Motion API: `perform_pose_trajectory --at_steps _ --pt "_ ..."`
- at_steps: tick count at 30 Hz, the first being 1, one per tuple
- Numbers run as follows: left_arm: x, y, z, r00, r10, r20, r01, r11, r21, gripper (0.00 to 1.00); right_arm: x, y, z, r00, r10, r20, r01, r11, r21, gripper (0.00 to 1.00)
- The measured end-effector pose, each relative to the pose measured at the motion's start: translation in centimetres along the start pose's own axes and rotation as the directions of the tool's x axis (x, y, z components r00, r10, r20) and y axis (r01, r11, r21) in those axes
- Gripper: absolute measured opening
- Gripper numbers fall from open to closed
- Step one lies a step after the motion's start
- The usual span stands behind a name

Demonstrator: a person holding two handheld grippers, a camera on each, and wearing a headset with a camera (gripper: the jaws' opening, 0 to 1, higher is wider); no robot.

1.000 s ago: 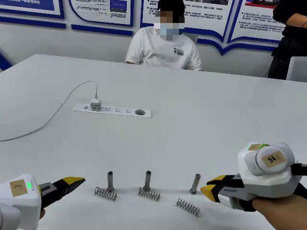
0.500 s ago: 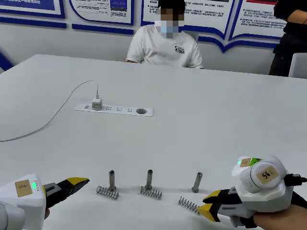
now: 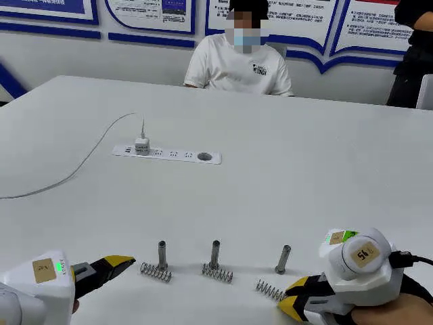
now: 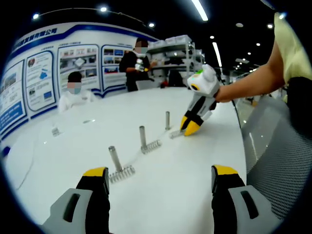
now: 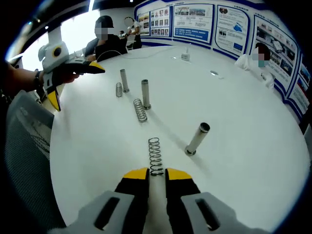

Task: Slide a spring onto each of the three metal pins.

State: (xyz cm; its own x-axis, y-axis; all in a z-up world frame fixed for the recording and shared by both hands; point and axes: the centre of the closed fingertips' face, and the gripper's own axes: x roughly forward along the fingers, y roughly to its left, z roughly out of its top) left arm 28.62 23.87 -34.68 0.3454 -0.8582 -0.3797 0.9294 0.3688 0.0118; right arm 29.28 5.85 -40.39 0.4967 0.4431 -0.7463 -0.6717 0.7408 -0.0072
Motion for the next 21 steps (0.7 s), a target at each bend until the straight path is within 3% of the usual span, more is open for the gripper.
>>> perform_pose_trajectory --at_steps 12,21 --pt "1.2 -1.6 0.3 0.999 -0.045 -0.003 0.045 0.999 0.012 0.85 -0.3 0.5 0.0 0.9999 0.009 -0.006 -0.009 1.0 -0.012 0.12" --pt "3.3 -3.1 0.8 0.9935 -0.114 -0.005 0.114 0.993 0.043 0.77 -1.4 2.3 0.9 0.9988 0.049 0.007 -0.048 0.998 -0.045 0.11"
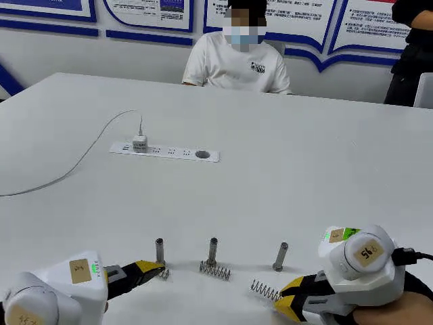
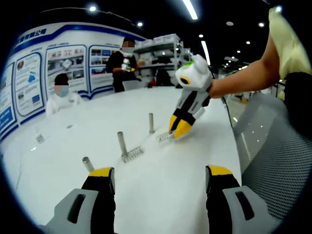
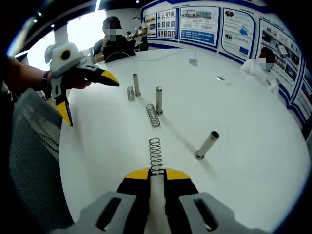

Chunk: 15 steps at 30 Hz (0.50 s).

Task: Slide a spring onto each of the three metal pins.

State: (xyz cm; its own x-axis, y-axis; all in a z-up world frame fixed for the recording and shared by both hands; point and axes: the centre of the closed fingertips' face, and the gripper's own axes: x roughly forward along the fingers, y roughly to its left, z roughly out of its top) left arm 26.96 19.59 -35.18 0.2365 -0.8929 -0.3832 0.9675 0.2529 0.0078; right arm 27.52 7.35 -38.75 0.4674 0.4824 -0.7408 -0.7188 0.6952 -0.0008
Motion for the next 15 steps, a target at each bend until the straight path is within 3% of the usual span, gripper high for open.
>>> perform_pose_trajectory --at_steps 6,15 --pt "1.7 -0.8 0.5 0.9988 -0.05 0.0 0.049 0.998 0.028 0.7 -0.1 2.0 0.8 0.9979 0.063 -0.013 -0.063 0.997 -0.054 0.11" --pt "3.2 -1.6 1.0 0.9956 -0.093 -0.01 0.094 0.993 0.078 0.55 0.0 4.7 2.5 0.9894 0.142 -0.028 -0.145 0.979 -0.144 0.12"
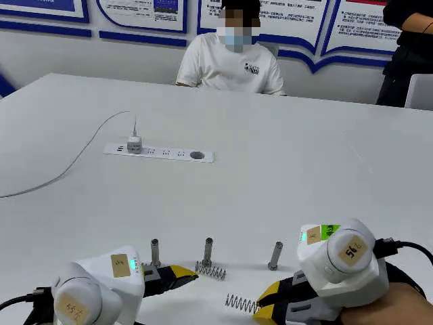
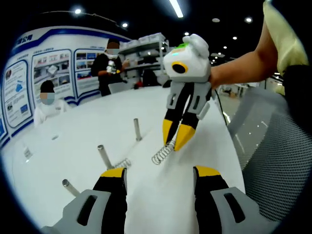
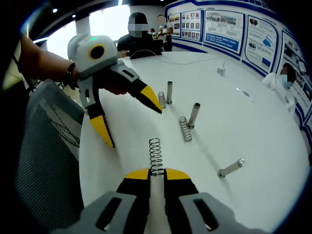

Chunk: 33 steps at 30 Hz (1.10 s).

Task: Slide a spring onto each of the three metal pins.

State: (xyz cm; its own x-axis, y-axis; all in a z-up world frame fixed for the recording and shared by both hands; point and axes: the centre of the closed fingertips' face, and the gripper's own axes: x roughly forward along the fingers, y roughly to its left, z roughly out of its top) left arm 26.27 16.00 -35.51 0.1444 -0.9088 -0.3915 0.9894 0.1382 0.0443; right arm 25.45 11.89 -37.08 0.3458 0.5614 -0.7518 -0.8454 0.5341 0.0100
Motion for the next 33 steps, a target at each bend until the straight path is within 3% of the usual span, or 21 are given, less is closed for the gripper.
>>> perform_pose_trajectory --at_steps 10,19,33 --pt "0.4 -0.8 0.1 0.9994 -0.035 -0.003 0.035 0.998 0.049 0.35 0.3 1.9 0.9 0.9977 0.064 -0.023 -0.065 0.996 -0.068 0.12" --pt "0.5 -1.9 -0.2 0.9977 -0.066 -0.014 0.067 0.993 0.096 0.19 0.2 2.5 1.3 0.9949 0.094 -0.037 -0.097 0.991 -0.096 0.12" --pt "0.9 -2.7 -0.6 0.9957 -0.087 -0.031 0.09 0.986 0.14 0.12 -0.6 3.3 1.8 0.9905 0.132 -0.039 -0.135 0.987 -0.091 0.12"
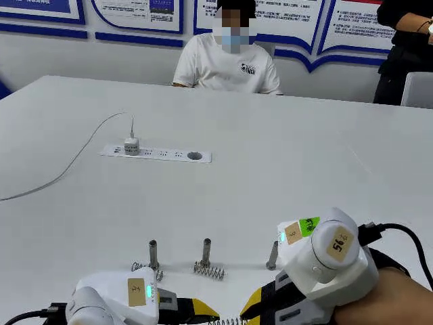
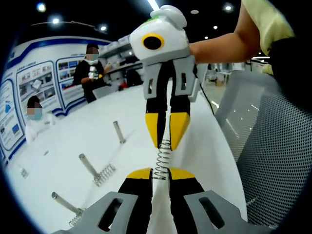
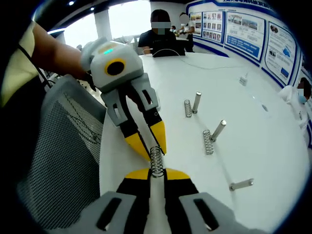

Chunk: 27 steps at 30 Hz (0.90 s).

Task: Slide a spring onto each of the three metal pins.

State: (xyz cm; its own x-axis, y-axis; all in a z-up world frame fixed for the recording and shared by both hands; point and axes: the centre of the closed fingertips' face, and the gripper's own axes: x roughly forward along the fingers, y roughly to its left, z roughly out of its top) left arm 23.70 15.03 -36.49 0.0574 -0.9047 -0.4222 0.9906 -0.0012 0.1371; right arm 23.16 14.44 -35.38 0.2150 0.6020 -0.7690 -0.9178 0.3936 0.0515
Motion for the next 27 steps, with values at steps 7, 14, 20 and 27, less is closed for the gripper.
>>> perform_pose_trajectory --at_steps 7,14,20,27 --pt "0.2 -0.3 0.1 0.9999 -0.011 -0.003 0.011 1.0 0.01 0.12 -0.4 0.2 1.0 0.9999 -0.003 0.016 0.003 1.0 -0.011 0.11" --pt "0.2 -0.3 0.2 1.0 -0.007 0.003 0.007 1.0 0.006 0.12 -0.4 0.2 1.9 0.999 -0.013 0.043 0.014 1.0 -0.018 0.11" --pt "0.2 -0.1 0.4 0.9999 -0.002 0.013 0.002 1.0 -0.001 0.12 -0.5 0.1 2.5 0.998 -0.025 0.058 0.026 0.999 -0.026 0.11" --pt "0.6 0.0 0.8 0.9997 -0.003 0.025 0.003 1.0 -0.006 0.12 -0.5 0.0 3.2 0.9968 -0.033 0.073 0.036 0.999 -0.038 0.11"
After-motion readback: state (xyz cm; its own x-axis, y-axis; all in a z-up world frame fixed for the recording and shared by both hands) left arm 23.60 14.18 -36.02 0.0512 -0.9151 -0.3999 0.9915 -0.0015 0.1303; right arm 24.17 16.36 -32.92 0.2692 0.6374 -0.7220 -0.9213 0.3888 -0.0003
